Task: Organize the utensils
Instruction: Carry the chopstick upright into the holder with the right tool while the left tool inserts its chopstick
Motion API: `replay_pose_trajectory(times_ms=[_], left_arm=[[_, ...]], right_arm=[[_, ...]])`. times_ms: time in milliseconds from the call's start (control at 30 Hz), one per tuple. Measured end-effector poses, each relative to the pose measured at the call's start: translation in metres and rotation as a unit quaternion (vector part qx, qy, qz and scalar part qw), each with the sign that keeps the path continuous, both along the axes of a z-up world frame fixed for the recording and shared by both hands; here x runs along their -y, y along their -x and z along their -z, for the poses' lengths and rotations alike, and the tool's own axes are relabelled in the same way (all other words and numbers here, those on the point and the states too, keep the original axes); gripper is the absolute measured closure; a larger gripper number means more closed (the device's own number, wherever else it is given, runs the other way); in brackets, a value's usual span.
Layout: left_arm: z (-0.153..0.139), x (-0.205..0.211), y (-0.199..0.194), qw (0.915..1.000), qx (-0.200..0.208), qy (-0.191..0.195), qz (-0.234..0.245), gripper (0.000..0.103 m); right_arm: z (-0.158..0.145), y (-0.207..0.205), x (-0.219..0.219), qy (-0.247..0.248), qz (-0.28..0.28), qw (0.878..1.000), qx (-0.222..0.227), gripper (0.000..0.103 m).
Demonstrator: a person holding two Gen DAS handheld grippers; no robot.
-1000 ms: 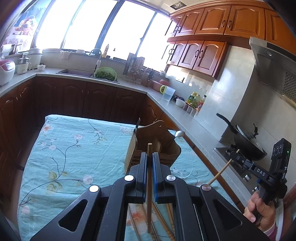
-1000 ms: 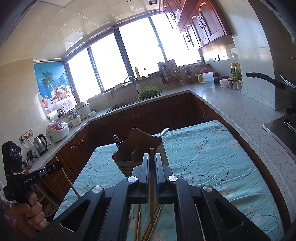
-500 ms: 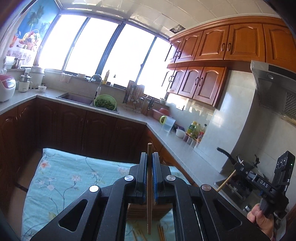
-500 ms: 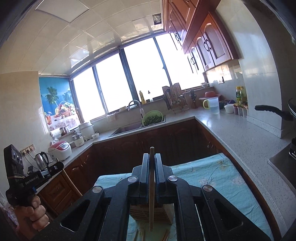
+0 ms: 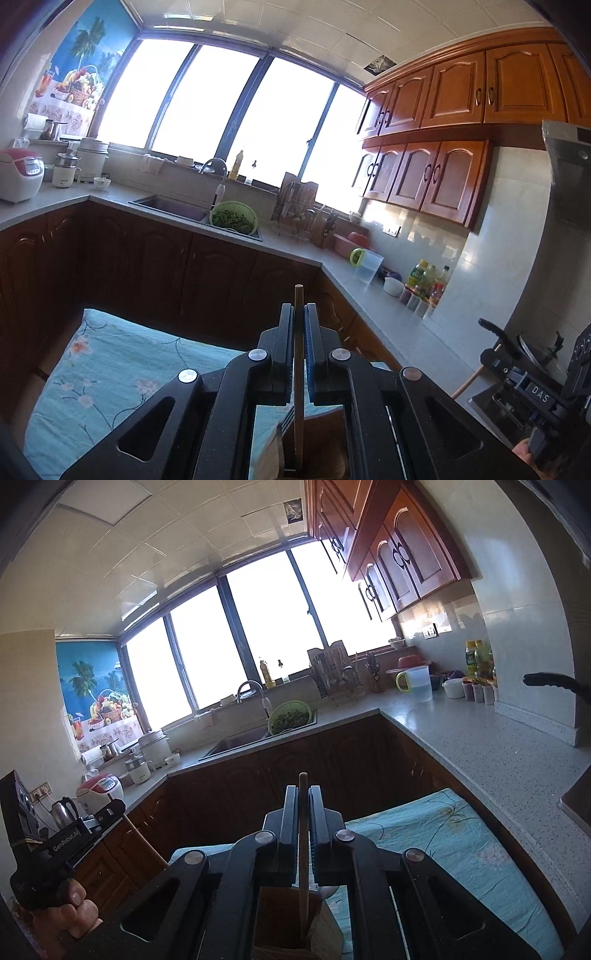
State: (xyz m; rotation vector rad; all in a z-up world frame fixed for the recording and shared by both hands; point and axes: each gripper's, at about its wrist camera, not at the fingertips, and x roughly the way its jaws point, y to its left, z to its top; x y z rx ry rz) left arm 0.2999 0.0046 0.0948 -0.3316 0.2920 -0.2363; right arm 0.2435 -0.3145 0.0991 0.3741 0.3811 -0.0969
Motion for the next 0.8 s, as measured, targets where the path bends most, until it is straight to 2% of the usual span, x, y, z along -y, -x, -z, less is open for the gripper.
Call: replay_pose_trajectory(times_ms=[133,333,667,767,800], left_arm=[[0.025,0.021,-0.013,0.9998,-0.008,-0.016,-0.006,0.1],[0.045,0.044,-0.038,0.9989,-0.038,-0.025,0.004,0.099],[0.031,0.03,-0.056,0.9984,-0.045,-0.033,0.007,0.097],[0.031,0.023,-0.052,0.9981,-0.052,-0.03,0.01,0.096],[0.029,0.023,-0.053,0.998,-0.054,-0.032,0.011,0.091]], right_arm=[[0.027,-0.004,-0.005,0.0,0.001,1.0,-0.011,0.098],[0.054,-0.009,-0.006,-0.005,0.004,0.999,-0.034,0.098],[0.052,-0.014,0.002,-0.015,0.002,0.999,-0.042,0.097],[0.054,-0.016,0.004,-0.026,-0.004,0.998,-0.049,0.092],[0.054,-0.016,0.005,-0.029,-0.005,0.998,-0.049,0.092]])
